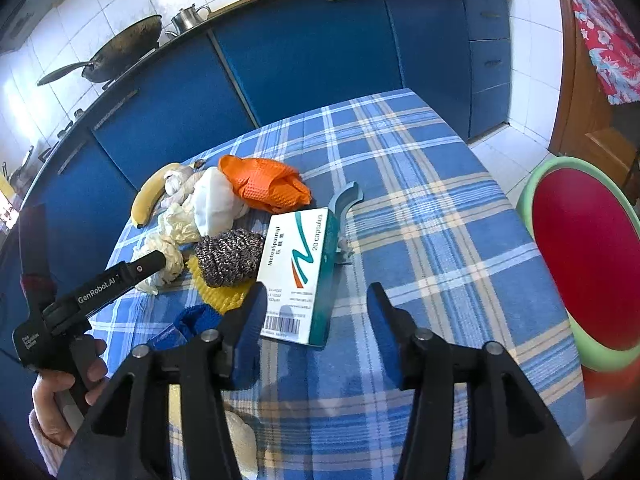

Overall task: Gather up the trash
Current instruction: 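Grasp the crumpled tissue with the left tool while the right tool grasps the white medicine box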

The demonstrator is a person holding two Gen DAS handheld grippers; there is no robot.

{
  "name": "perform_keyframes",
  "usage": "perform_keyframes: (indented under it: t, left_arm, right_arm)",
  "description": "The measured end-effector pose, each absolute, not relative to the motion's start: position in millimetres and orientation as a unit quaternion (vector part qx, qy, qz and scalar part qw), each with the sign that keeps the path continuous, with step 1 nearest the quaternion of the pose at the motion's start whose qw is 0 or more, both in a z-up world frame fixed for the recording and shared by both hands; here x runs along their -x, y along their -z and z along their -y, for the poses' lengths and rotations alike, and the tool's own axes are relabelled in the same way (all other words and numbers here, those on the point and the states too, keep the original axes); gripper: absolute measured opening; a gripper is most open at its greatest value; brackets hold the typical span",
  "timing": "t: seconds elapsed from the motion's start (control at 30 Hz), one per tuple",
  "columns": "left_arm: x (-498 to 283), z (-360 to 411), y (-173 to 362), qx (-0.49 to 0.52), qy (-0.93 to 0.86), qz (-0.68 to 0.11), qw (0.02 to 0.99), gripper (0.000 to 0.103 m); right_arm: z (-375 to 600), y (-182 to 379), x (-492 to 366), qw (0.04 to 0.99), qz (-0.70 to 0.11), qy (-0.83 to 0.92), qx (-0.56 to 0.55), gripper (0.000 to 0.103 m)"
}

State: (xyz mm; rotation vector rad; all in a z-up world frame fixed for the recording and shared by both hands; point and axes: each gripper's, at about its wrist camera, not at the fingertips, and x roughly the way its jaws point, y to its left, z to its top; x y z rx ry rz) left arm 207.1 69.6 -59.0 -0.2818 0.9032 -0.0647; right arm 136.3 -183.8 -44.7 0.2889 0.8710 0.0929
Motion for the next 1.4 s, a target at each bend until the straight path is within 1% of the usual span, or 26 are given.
perform_keyframes:
  t: [0.13, 0.2, 0.27, 0.63, 0.77, 0.8, 0.93, 0.97, 1.0, 1.03, 1.17, 1.4]
  left_arm:
    - [-204.1, -68.3, 58.2, 0.133, 0.032, -0.429, 0.893, 0.072]
    - [-204.4, -68.3, 58.9, 0.131, 0.036, -0.429, 0.893, 0.072]
    - [-205.3, -70.6, 59.3, 0.136, 0.037, -0.429, 0.892, 0.072]
    - [-200.9, -82.2, 55.5, 0.140, 0.023, -0.414, 0.899, 0.072]
    - [-206.1, -84.9, 59.6, 0.152, 0.029, -0.420, 0.894, 0.072]
    - [-207.3, -85.9, 61.7, 0.157, 0.032, -0.423, 0.892, 0.072]
    - [-209.6, -82.3, 67.6, 0.160, 0.037, -0.425, 0.890, 0.072]
    - [-208.8, -80.2, 67.9, 0.156, 0.038, -0.424, 0.891, 0.069]
    - [-208.4, -78.3, 68.1, 0.157, 0.047, -0.423, 0.891, 0.063]
    - [-208.1, -77.9, 68.2, 0.161, 0.053, -0.422, 0.890, 0.049]
    - [-205.6, -77.1, 65.6, 0.165, 0.059, -0.419, 0.891, 0.042]
    - [-186.0, -74.1, 50.2, 0.166, 0.074, -0.404, 0.897, 0.041]
  right_arm:
    - [176.8, 46.8, -140.7, 0.893, -0.428, -0.052, -0.129, 0.055]
    - [172.0, 48.8, -144.4, 0.891, -0.432, -0.055, -0.126, 0.060]
    - [166.5, 51.6, -149.0, 0.890, -0.438, -0.053, -0.118, 0.062]
    - [149.5, 72.7, -169.7, 0.876, -0.471, -0.039, -0.096, 0.062]
    - [150.2, 73.4, -169.4, 0.879, -0.466, -0.036, -0.092, 0.062]
    - [150.5, 73.0, -168.8, 0.879, -0.466, -0.036, -0.094, 0.058]
    - [156.4, 72.6, -166.0, 0.879, -0.462, -0.036, -0.107, 0.057]
    - [157.9, 72.7, -165.0, 0.880, -0.461, -0.037, -0.110, 0.056]
    - [159.1, 72.7, -164.1, 0.880, -0.460, -0.038, -0.112, 0.056]
    - [160.7, 72.6, -162.9, 0.881, -0.458, -0.040, -0.115, 0.056]
    - [165.7, 68.6, -157.4, 0.885, -0.447, -0.043, -0.122, 0.056]
    - [174.0, 55.6, -144.3, 0.895, -0.424, -0.050, -0.127, 0.056]
